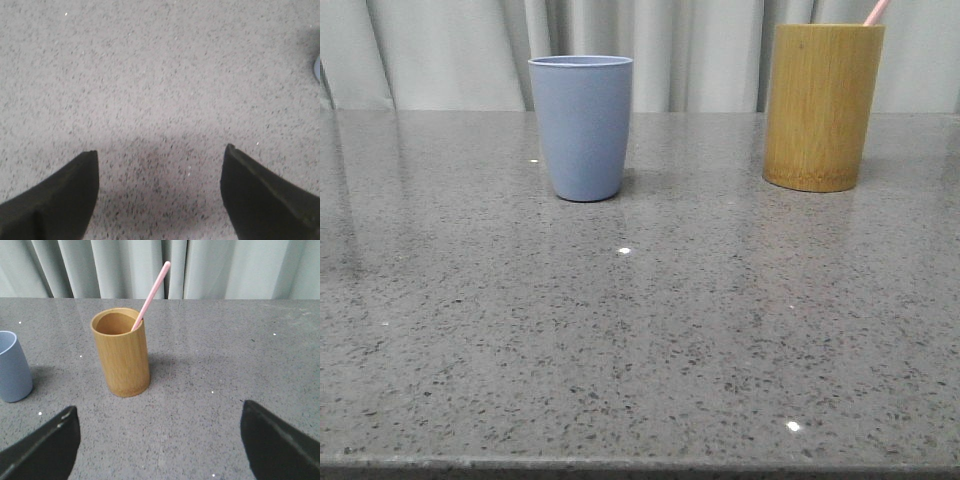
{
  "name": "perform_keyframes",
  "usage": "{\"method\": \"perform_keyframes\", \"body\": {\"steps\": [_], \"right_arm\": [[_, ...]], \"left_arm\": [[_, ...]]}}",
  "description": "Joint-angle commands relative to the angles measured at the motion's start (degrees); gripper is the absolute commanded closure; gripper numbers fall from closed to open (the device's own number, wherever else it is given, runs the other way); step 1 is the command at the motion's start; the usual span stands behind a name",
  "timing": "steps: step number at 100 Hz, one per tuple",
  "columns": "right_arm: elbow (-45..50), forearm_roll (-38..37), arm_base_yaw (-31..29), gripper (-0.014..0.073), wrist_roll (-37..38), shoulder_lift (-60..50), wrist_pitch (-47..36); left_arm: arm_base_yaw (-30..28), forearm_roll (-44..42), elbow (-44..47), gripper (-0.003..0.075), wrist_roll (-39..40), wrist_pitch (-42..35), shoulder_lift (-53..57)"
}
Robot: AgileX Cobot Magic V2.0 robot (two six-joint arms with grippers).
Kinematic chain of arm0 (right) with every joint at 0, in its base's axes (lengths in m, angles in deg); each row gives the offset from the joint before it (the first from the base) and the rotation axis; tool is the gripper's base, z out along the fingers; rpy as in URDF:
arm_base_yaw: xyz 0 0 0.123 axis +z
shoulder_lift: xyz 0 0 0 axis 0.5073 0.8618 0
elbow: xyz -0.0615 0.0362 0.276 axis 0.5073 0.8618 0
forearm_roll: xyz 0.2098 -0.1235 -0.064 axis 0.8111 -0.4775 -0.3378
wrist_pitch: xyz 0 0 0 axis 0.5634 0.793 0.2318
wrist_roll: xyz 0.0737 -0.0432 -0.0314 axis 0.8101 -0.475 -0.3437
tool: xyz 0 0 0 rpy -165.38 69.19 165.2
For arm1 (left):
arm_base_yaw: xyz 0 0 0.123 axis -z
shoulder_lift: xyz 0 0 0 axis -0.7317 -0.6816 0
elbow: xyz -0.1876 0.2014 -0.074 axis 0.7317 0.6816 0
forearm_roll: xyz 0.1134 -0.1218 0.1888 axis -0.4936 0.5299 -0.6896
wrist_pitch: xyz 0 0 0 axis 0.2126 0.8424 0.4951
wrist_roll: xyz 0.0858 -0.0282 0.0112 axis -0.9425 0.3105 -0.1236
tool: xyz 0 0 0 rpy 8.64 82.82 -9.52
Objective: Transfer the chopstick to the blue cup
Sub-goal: 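Grasp the pink chopstick in the bamboo cup with the right gripper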
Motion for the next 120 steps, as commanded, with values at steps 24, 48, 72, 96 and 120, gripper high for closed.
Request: {"method": "perform_keyframes", "body": {"steps": [24, 48, 72, 96, 120], "right_arm": [[-1.85, 0.59, -0.33, -0.0050, -0.31, 11.99, -23.63], [-1.85, 0.64, -0.17, -0.0050, -0.26, 24.66, -40.48], [-2.01, 0.64, 2.42, -0.0050, 2.41, 35.41, -55.56], [-2.55, 0.64, 2.42, -0.0050, 3.40, 43.56, -65.14], [-8.91, 0.64, 2.42, -0.0050, 3.45, 50.68, -65.04]], "left_arm": [[-0.26, 0.39, 0.85, 0.0227, 0.29, -5.17, 2.60], [-0.26, 0.39, 0.85, 0.0227, 0.29, -5.56, 2.60], [-0.26, 0.39, 0.85, 0.0227, 0.29, -5.64, 2.60], [-0.26, 0.39, 0.85, 0.0227, 0.29, -5.64, 2.60], [-0.26, 0.39, 0.85, 0.0227, 0.29, -5.64, 2.60]]}}
